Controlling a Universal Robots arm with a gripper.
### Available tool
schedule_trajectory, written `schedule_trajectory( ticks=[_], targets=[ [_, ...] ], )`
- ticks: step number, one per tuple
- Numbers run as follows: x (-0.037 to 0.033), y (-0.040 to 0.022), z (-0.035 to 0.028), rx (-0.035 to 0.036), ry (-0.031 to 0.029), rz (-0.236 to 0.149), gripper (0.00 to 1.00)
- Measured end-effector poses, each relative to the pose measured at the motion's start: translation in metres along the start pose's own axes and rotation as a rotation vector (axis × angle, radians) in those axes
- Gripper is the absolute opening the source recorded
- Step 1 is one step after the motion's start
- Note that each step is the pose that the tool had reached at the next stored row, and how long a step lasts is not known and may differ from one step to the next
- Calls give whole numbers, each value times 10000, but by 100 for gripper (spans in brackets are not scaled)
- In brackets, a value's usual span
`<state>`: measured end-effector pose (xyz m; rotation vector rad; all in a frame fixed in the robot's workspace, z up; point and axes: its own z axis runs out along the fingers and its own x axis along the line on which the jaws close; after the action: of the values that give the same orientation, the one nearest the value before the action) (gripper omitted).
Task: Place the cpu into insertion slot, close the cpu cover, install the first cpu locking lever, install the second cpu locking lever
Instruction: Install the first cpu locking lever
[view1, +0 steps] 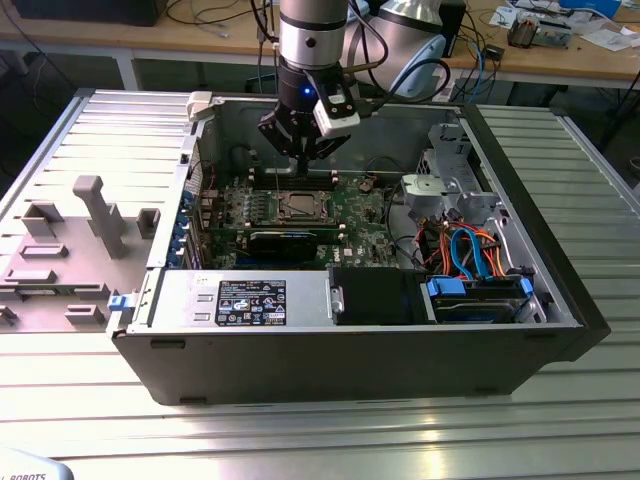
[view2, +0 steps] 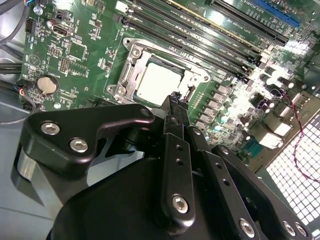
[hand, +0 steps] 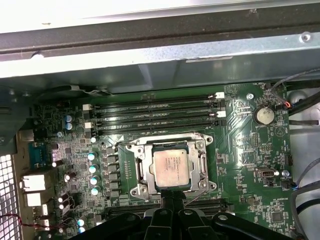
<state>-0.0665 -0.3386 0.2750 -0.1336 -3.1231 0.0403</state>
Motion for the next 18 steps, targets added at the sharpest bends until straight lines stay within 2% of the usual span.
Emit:
schedule_trajectory(
  ticks=[18],
  targets=[
    [0, 0, 1, 5, -8, -312, 11]
  ],
)
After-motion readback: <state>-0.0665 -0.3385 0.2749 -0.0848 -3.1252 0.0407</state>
